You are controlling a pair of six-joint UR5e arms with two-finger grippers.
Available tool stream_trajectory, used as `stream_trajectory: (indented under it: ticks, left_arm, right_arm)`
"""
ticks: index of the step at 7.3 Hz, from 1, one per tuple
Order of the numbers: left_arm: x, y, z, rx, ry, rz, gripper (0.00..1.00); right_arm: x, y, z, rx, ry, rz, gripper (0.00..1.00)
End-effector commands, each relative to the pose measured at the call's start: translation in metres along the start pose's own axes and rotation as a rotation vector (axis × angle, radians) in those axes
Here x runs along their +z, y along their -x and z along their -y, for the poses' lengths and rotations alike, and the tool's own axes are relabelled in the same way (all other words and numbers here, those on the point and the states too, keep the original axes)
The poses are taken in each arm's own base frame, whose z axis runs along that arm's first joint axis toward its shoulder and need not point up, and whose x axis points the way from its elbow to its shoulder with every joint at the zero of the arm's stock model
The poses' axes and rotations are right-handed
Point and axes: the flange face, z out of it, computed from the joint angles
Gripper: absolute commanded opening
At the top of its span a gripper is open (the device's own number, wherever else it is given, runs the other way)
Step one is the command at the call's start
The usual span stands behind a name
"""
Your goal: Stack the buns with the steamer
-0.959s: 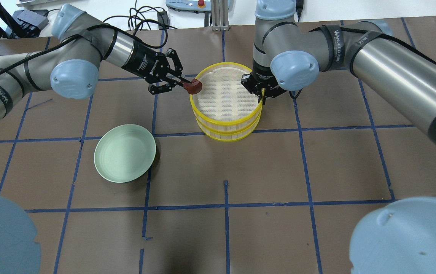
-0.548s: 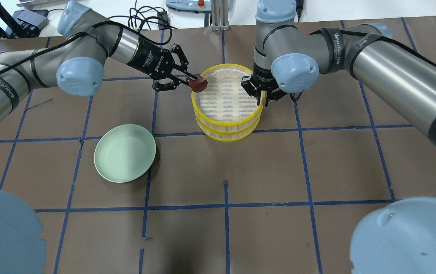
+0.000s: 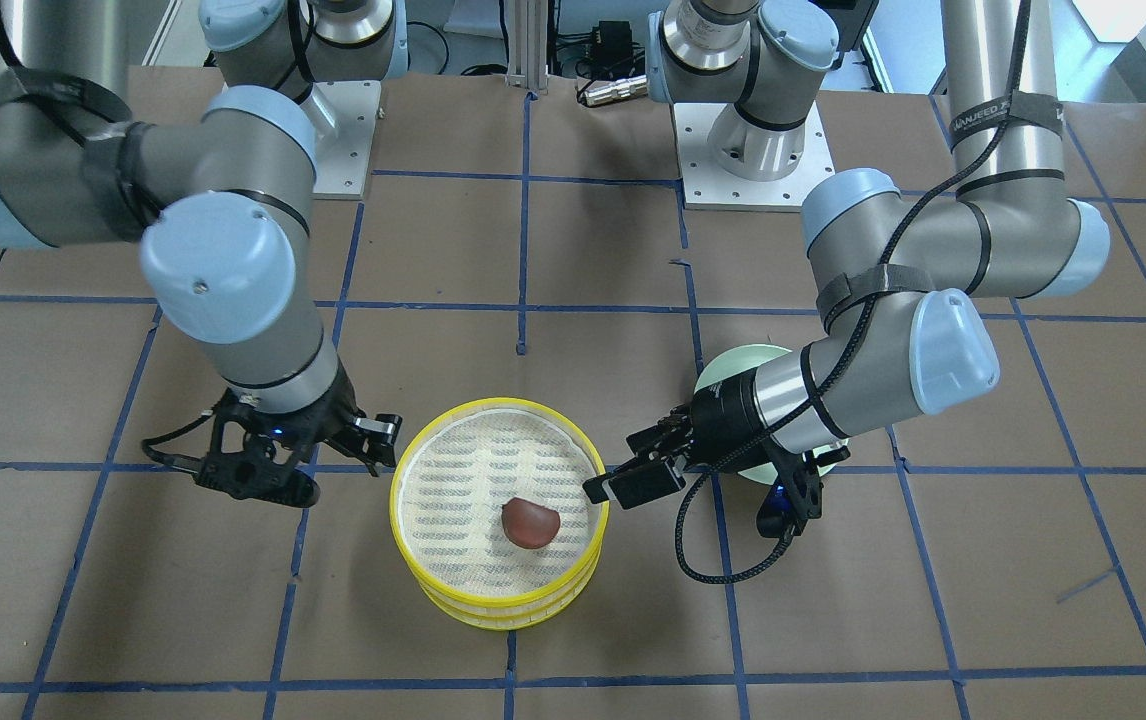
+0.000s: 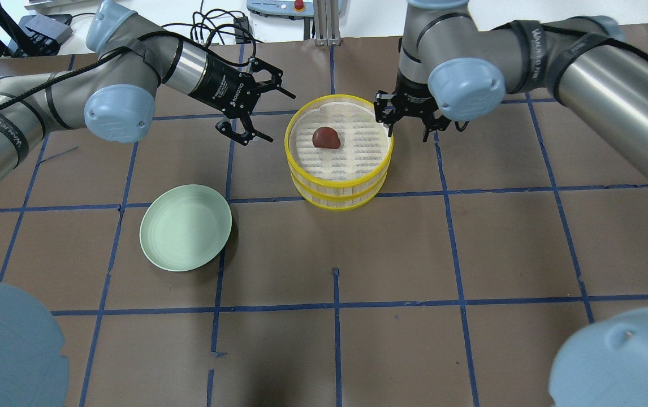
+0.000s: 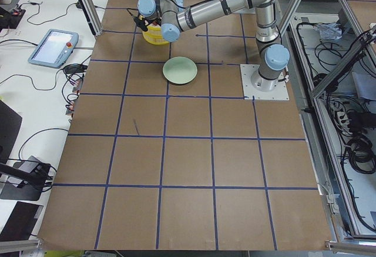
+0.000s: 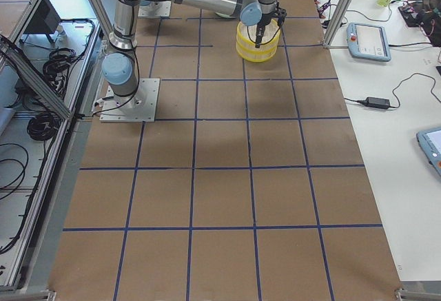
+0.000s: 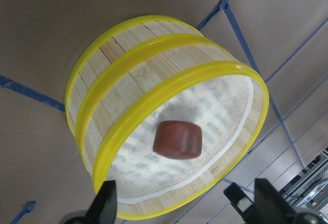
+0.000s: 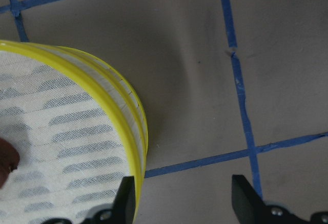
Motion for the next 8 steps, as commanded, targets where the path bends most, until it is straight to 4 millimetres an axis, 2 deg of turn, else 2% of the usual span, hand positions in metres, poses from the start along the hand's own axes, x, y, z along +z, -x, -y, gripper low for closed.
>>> stream_trajectory:
  ticks: [1,2,3,4,5,6,7,8]
  left_arm:
    - [-0.019,0.002,-0.006,0.070,-0.106,0.087,1.00]
    - [-0.044,0.007,-0.019,0.208,-0.200,0.213,1.00]
    - [-0.074,0.017,-0.049,0.332,-0.219,0.369,1.00]
    - [-0.116,0.027,-0.077,0.451,-0.236,0.551,1.00]
    - [-0.149,0.025,-0.108,0.472,-0.247,0.645,1.00]
    - [-0.167,0.012,-0.135,0.488,-0.246,0.702,1.00]
    - [-0.162,0.005,-0.155,0.483,-0.234,0.723,1.00]
    - [-0.157,0.004,-0.172,0.514,-0.229,0.725,1.00]
  right_arm:
    - [-0.079,-0.042,-0.026,-0.048,-0.019,0.024,0.78]
    - [-0.117,-0.047,-0.051,-0.092,-0.013,0.021,0.79]
    - [-0.147,-0.054,-0.066,-0.137,0.016,0.000,0.82]
    - [-0.171,-0.060,-0.080,-0.178,0.050,-0.023,0.82]
    - [-0.179,-0.063,-0.090,-0.267,0.069,-0.025,0.86]
    - [-0.177,-0.065,-0.091,-0.303,0.078,-0.042,0.91]
    - [-0.175,-0.064,-0.092,-0.311,0.080,-0.037,1.00]
    - [-0.172,-0.064,-0.092,-0.314,0.088,-0.034,1.00]
